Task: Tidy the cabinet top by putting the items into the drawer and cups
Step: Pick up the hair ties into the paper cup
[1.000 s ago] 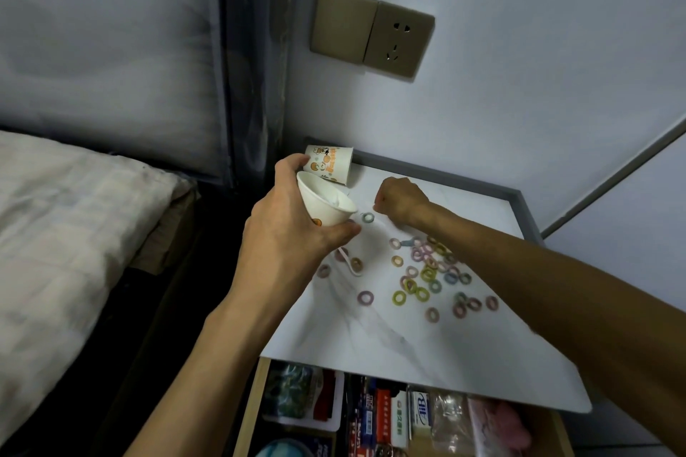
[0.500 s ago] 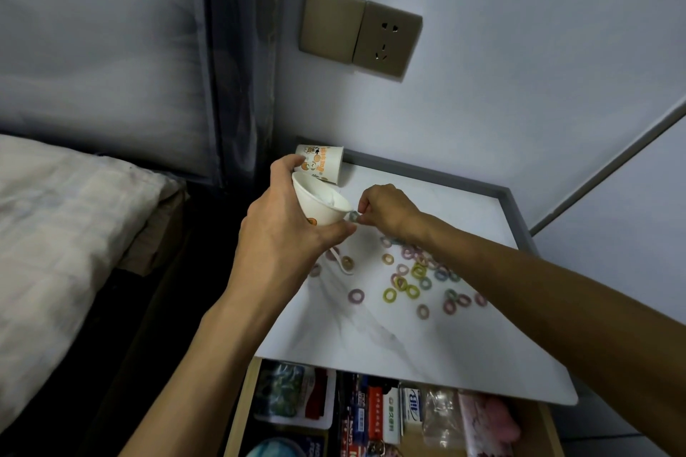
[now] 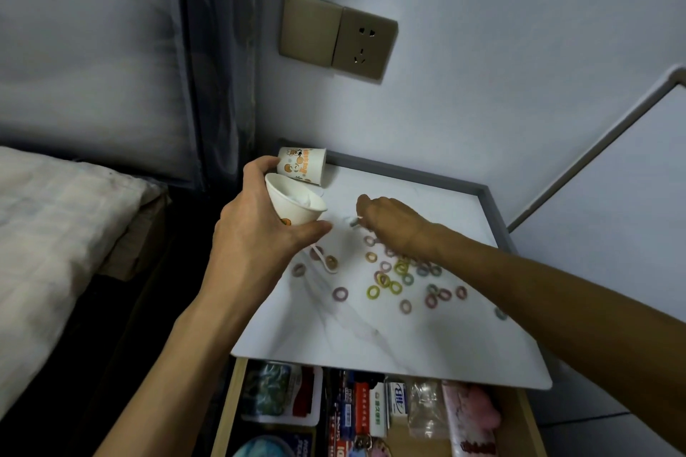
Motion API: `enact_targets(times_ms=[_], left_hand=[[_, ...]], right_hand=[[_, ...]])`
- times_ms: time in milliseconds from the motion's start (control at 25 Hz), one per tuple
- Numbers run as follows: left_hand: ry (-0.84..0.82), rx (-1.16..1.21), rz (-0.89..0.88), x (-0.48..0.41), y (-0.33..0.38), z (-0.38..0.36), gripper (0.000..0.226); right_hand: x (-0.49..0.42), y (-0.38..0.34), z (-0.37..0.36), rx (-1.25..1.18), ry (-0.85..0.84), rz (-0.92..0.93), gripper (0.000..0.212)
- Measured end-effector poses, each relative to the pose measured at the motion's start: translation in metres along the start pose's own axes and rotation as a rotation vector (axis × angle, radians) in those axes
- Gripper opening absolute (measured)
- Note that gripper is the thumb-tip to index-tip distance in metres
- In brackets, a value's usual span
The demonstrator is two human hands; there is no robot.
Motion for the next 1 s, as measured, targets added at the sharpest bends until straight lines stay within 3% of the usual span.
enact_targets(times_ms=[320, 440, 520, 680, 800, 1000], left_hand=[[-0.013, 0.01, 0.006, -0.001, 0.001, -0.004, 0.088], [-0.016, 0.006, 0.01, -0.001, 0.0, -0.004, 0.087], [-0.017, -0.002, 0.016, -0.001, -0.001, -0.005, 0.087], [-0.039, -0.006, 0.014, -0.002, 0.001, -0.009, 0.088], [-0.054, 0.019, 0.002, -0.002, 0.005, -0.011, 0.084], [-0.025, 0.042, -0.006, -0.001, 0.005, -0.008, 0.087]], right_hand=[[0.013, 0.026, 0.05, -0.28, 0.044, -0.062, 0.016], [0.019, 0.022, 0.093, -0.588, 0.118, -0.033, 0.018], [0.026, 0.005, 0.131, -0.743, 0.145, 0.083, 0.017], [0.037, -0.061, 0.178, -0.523, -0.067, 0.376, 0.018], [0.037, -0.088, 0.181, -0.439, -0.128, 0.467, 0.022], [0.03, -0.046, 0.173, -0.862, 0.066, 0.322, 0.016]])
Point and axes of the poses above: each hand's wrist, its own x-axis away from the middle knuckle, its own z-axis out of the back of the hand, y = z × x, the point moved 4 cm from there along -x, towards the middle knuckle, and after that the axes turned 4 degrees about -y, right-handed, at the moved point
